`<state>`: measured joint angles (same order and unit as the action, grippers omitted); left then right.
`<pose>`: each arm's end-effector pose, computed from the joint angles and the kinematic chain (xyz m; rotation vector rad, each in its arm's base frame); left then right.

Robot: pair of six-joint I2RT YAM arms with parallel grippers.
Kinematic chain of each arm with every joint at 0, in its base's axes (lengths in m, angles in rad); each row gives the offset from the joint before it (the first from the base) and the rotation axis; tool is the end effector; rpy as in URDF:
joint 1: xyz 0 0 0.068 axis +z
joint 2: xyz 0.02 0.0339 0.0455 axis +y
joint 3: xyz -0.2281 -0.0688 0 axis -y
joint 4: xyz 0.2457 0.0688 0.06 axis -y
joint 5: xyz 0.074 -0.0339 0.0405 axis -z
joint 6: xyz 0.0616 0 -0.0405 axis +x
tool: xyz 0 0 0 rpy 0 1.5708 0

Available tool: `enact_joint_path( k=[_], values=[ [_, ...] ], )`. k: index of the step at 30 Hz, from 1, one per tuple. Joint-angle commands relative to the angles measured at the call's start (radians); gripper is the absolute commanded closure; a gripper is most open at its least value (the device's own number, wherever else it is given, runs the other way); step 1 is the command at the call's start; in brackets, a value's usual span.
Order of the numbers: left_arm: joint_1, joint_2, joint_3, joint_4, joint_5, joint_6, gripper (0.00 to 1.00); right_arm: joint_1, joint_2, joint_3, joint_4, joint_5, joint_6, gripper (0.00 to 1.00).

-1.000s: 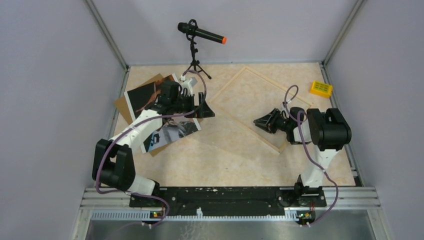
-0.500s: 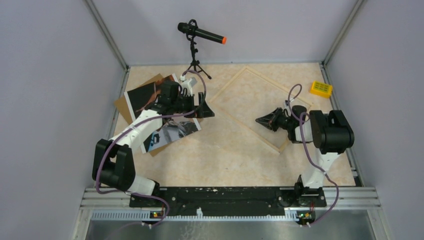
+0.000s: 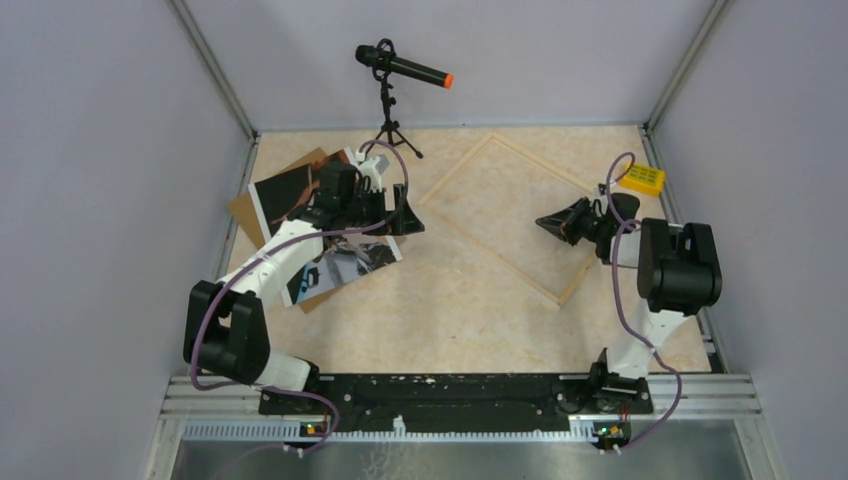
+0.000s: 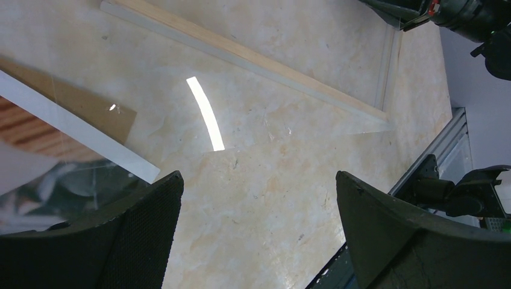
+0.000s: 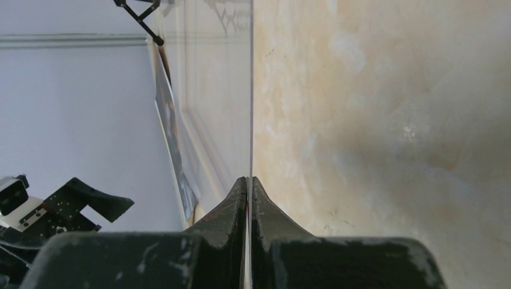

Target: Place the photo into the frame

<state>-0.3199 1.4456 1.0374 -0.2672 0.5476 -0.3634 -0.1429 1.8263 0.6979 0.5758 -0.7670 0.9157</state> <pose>0.3123 -0.1373 0.2182 0.2591 2.2974 -0.9749 0.3404 -0.0058 0.0757 0.6690 2.1045 1.2583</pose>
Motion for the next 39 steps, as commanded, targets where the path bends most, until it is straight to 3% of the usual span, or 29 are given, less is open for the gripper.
enact_joint_path(
  k=[1, 24, 39],
  values=[
    [0.01, -0.043, 0.019, -0.002, -0.02, 0.018, 0.01, -0.036, -0.049, 0.073, -0.072, 0.046, -0.05, 1.0],
    [0.02, -0.032, 0.015, 0.002, -0.016, 0.021, 0.01, -0.216, -0.017, 0.245, -0.252, -0.011, -0.151, 1.0],
    [0.021, -0.033, 0.005, 0.015, -0.008, 0.018, 0.01, -0.216, -0.017, 0.154, -0.107, 0.048, -0.066, 1.0]
  ],
)
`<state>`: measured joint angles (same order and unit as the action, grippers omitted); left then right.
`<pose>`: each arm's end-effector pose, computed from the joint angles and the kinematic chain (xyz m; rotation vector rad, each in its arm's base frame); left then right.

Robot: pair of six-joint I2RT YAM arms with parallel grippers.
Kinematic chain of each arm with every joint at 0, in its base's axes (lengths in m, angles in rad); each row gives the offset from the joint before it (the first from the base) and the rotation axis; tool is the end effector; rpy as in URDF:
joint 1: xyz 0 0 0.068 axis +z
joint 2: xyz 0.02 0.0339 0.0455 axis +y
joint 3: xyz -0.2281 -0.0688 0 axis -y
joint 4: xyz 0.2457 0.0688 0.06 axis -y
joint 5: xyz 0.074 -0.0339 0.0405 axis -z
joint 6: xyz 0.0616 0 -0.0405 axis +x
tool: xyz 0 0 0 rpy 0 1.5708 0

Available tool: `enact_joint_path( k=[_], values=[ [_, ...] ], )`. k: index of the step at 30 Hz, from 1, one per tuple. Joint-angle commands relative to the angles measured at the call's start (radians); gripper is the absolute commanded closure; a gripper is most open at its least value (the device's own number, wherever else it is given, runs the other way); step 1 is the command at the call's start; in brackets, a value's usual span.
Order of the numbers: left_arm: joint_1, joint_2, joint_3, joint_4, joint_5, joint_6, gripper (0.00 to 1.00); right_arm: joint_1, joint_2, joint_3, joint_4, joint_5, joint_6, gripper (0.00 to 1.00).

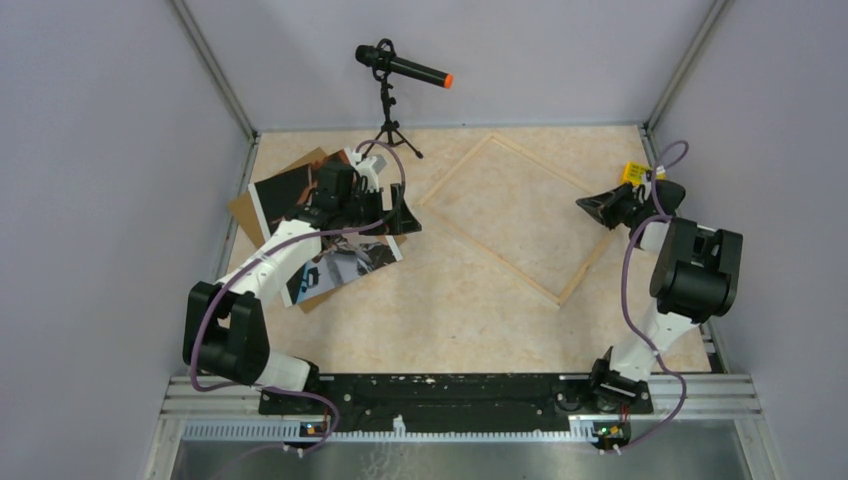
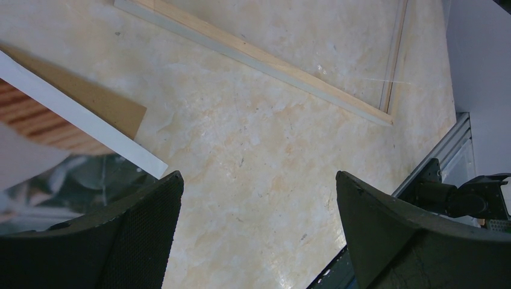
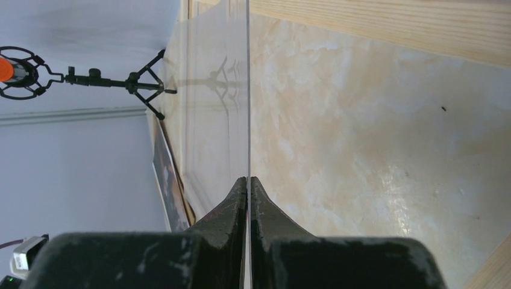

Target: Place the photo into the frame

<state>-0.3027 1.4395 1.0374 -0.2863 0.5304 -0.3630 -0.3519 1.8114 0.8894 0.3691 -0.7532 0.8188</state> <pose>0.3133 -0.1305 0.2179 0.2258 2.3104 -0.9463 0.3636 -0.0886 0.1130 0.7692 1.9939 1.0723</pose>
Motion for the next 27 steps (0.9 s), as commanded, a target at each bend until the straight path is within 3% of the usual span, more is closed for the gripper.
enact_joint_path(
  k=[1, 27],
  values=[
    [0.004, -0.026, 0.004, 0.035, 0.01, 0.018, 0.01, -0.007, -0.005, -0.049, 0.112, 0.039, 0.038, 1.0],
    [0.004, -0.026, -0.005, 0.049, 0.022, 0.013, 0.01, -0.009, -0.057, -0.199, 0.343, 0.184, 0.143, 1.0]
  ],
)
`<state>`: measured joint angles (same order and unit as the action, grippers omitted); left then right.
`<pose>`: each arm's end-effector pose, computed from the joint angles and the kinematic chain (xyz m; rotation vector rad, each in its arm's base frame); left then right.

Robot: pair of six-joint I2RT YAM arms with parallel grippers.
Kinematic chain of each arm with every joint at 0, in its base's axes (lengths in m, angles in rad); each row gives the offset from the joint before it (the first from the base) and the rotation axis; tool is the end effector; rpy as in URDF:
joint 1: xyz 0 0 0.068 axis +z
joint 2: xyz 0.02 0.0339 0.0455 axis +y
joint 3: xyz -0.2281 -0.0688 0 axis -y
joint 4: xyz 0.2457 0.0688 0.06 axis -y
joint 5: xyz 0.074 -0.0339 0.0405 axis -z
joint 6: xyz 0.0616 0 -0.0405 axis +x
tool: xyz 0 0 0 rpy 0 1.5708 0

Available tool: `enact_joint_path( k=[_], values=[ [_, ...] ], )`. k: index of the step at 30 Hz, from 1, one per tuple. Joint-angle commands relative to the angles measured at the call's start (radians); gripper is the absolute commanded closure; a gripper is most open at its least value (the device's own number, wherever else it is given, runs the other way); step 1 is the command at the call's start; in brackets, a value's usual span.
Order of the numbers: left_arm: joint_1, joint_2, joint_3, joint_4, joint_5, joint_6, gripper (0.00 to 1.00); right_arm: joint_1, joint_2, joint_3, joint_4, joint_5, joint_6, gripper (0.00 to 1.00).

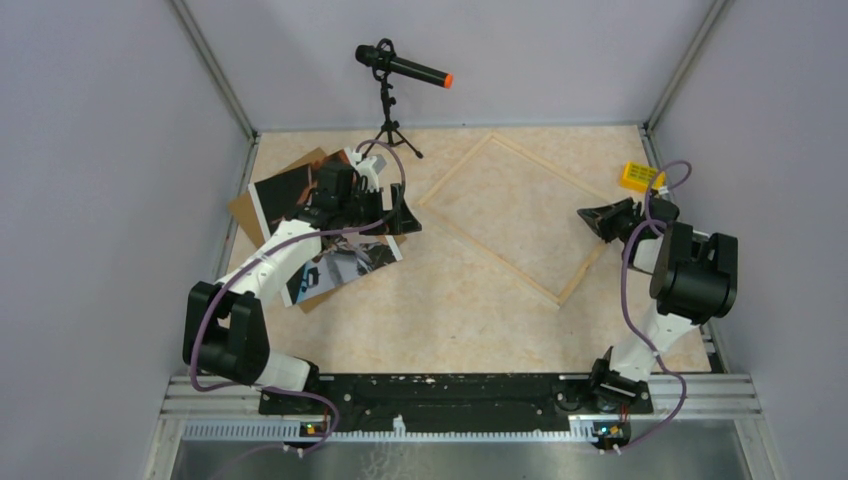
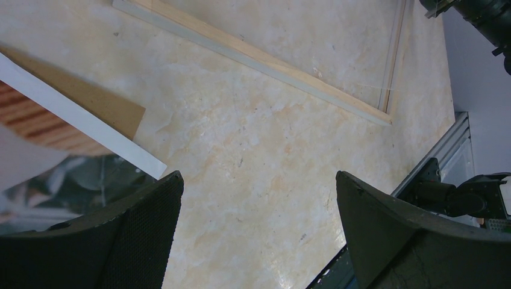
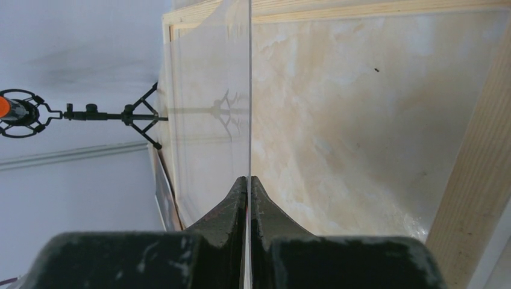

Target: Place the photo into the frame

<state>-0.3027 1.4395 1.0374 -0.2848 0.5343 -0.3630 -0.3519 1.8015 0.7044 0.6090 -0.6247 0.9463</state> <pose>0.3132 -0.1307 0.2182 0.2285 2.3086 -0.9508 0.3383 -0.0858 0.0861 0.9316 1.8930 1.0042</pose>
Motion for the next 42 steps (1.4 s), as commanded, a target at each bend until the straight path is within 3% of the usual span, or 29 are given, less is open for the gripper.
enact_joint_path(
  k=[1, 17, 42],
  values=[
    [0.004, -0.026, -0.006, 0.046, 0.018, 0.013, 0.02, -0.008, -0.046, -0.015, 0.108, 0.06, 0.018, 1.0],
    [0.004, -0.025, -0.007, 0.05, 0.023, 0.01, 0.01, 0.009, -0.098, -0.068, 0.181, 0.113, 0.051, 1.0],
    [0.004, -0.036, -0.013, 0.056, 0.028, 0.009, 0.01, 0.023, -0.143, -0.122, 0.141, 0.123, 0.059, 1.0]
  ],
)
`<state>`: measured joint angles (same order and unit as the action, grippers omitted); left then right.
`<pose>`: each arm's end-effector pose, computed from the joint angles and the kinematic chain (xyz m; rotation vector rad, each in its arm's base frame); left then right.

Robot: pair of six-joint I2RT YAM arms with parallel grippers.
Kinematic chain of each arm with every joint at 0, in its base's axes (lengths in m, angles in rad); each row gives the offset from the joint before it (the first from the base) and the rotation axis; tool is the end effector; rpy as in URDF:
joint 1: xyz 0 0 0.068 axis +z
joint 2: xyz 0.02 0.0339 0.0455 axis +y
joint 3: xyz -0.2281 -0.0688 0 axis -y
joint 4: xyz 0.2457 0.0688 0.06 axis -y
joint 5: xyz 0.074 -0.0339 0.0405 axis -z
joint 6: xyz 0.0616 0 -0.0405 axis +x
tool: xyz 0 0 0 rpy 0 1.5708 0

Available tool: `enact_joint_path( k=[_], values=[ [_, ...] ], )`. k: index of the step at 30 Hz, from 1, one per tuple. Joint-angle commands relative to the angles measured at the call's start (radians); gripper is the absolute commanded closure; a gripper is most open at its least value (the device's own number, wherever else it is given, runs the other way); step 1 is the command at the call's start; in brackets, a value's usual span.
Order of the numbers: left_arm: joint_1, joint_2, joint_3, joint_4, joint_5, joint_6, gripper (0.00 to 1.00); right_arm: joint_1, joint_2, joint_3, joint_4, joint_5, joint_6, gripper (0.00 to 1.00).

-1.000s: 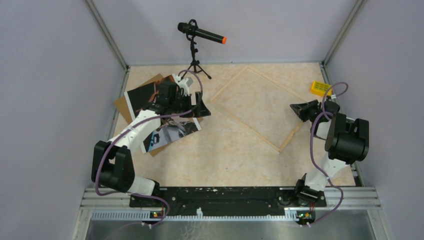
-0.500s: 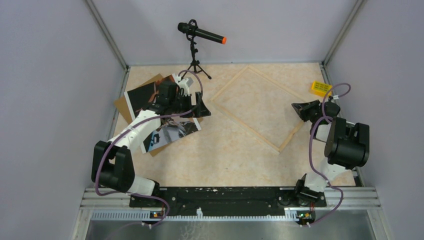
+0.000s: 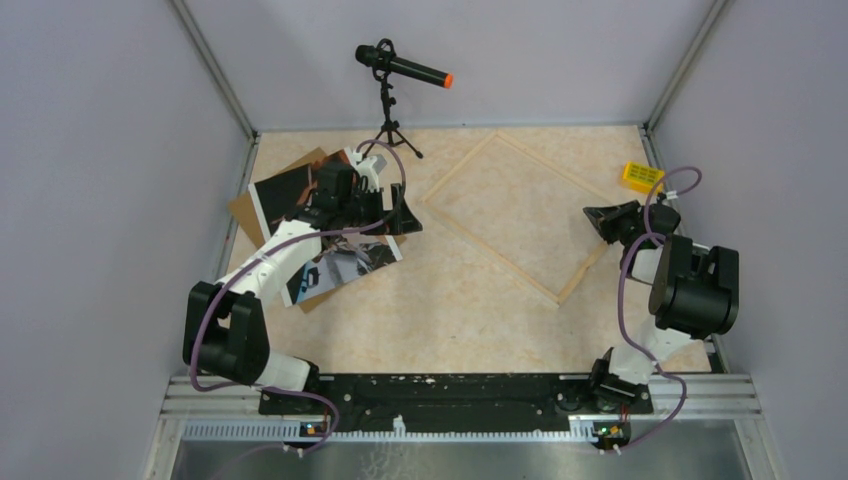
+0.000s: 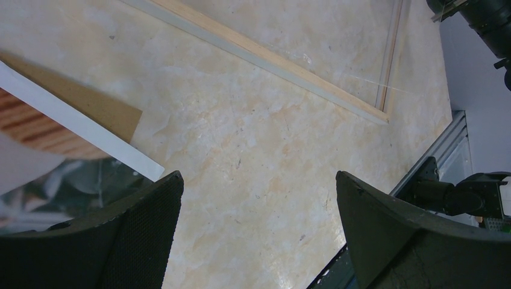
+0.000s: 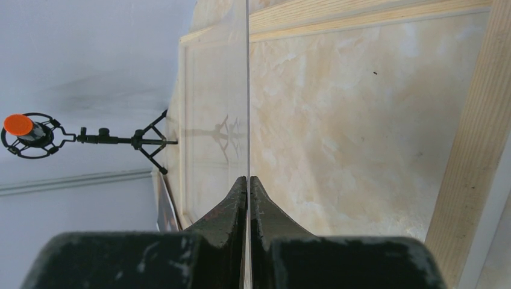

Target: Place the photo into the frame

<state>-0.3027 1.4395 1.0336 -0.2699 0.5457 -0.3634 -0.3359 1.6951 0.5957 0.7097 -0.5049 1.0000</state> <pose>0.3135 -0.1314 0.2185 0.2378 2.2965 -0.9642 0.3229 -0.0812 0.0996 0.9652 1.7807 0.9228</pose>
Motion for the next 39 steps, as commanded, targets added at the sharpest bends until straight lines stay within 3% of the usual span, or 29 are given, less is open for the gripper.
enact_joint_path(
  k=[1, 23, 39],
  values=[
    [0.004, -0.035, -0.01, 0.041, 0.016, 0.009, 0.01, 0.006, -0.038, -0.017, 0.04, 0.004, 0.005, 1.0],
    [0.004, -0.039, -0.012, 0.043, 0.02, 0.007, 0.01, 0.054, -0.049, -0.066, 0.028, 0.042, 0.038, 1.0],
    [0.003, -0.04, -0.014, 0.046, 0.023, 0.007, 0.01, 0.056, 0.027, -0.007, -0.009, -0.031, 0.003, 1.0]
  ],
)
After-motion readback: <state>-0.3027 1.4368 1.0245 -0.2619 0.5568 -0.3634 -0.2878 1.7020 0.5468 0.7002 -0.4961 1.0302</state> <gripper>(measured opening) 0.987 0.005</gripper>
